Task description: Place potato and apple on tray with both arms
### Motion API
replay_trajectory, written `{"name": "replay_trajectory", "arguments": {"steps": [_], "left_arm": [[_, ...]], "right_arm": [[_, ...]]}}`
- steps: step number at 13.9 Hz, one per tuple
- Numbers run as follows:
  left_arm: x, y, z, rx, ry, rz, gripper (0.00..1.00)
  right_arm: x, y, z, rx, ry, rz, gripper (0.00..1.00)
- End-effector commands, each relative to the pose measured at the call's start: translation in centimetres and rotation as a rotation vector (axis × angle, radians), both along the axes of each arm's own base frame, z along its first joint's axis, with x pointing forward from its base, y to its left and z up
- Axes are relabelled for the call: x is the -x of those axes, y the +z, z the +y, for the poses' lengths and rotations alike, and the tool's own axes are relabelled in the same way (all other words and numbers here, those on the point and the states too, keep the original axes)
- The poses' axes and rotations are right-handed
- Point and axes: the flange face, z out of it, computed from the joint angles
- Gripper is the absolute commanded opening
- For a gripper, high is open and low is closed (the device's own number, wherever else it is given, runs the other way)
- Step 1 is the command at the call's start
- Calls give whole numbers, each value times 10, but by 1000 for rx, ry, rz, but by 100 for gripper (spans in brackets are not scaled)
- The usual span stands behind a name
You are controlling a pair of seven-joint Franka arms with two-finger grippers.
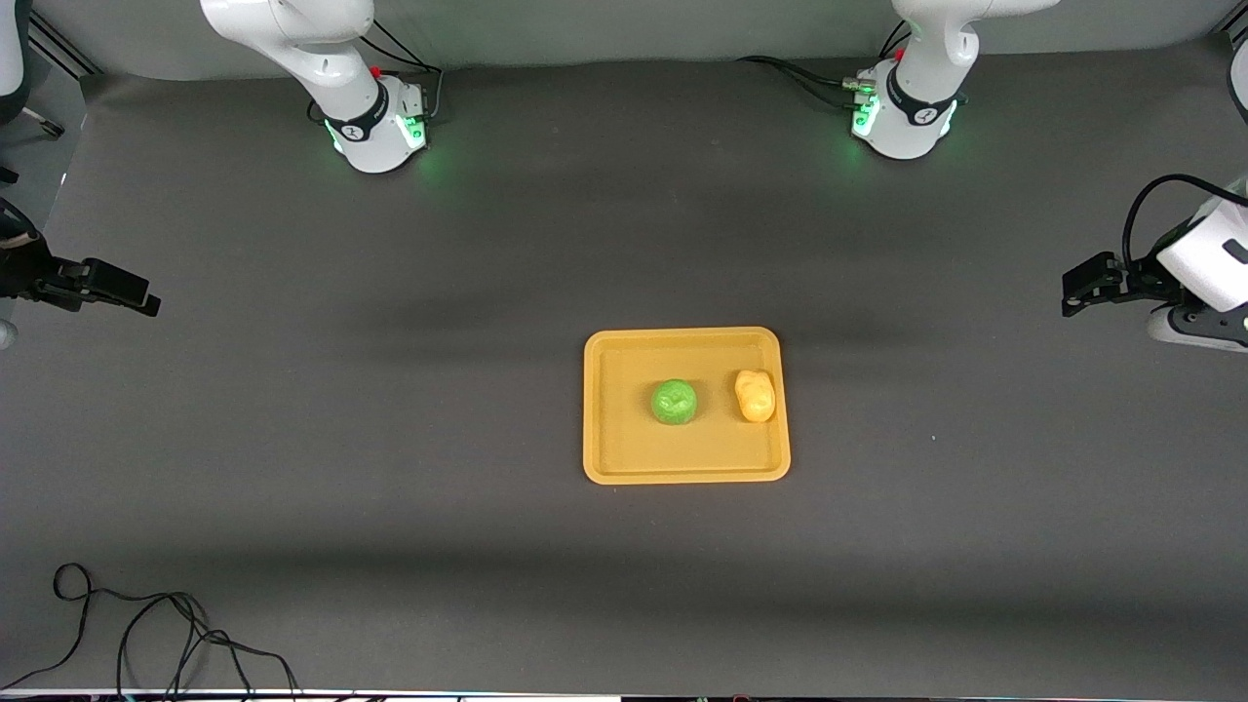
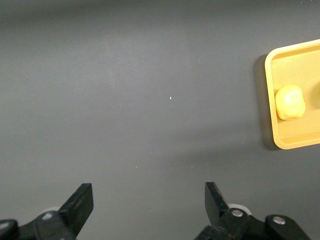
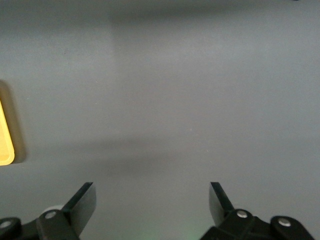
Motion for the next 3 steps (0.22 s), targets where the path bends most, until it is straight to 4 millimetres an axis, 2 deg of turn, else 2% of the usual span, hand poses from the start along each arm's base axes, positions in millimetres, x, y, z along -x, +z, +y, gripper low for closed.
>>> {"name": "replay_trajectory", "arguments": {"steps": [1,3], "left_arm": [[0,-2,-1,4,13,0,99],[-4,-11,-3,19,17,5,99]], "right_arm": [[6,3,-1,24,2,-13,100],[6,4,-1,24,0,-14,100]]}}
